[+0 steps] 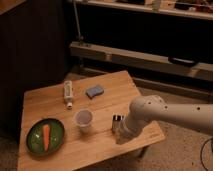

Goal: Knock the eraser over

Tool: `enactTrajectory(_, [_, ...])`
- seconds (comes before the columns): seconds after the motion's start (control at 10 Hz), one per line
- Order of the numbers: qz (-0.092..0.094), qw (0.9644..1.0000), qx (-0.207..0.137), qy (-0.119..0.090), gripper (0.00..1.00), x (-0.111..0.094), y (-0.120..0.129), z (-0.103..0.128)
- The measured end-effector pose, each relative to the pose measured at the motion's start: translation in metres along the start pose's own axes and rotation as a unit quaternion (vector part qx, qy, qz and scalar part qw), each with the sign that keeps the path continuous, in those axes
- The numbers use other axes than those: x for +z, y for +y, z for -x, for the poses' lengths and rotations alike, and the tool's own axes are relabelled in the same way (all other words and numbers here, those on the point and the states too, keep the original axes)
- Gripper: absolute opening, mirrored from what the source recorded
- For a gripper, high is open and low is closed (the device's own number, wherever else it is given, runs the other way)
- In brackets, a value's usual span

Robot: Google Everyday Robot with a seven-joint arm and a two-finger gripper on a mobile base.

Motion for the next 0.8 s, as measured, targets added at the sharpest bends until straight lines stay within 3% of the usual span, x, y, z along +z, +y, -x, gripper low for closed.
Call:
enactTrajectory(0.3, [-0.009, 0.9995, 0.007, -0.029, 0.0, -0.007, -0.008, 0.037])
enactTrajectory(0.6, [-0.051, 0.9961, 0.02, -0.069, 0.0, -0.029, -0.037, 0.079])
enactTrajectory(0.8, [-0.065, 0.9927, 0.017, -0.1, 0.0, -0.034, -0.035, 0.115])
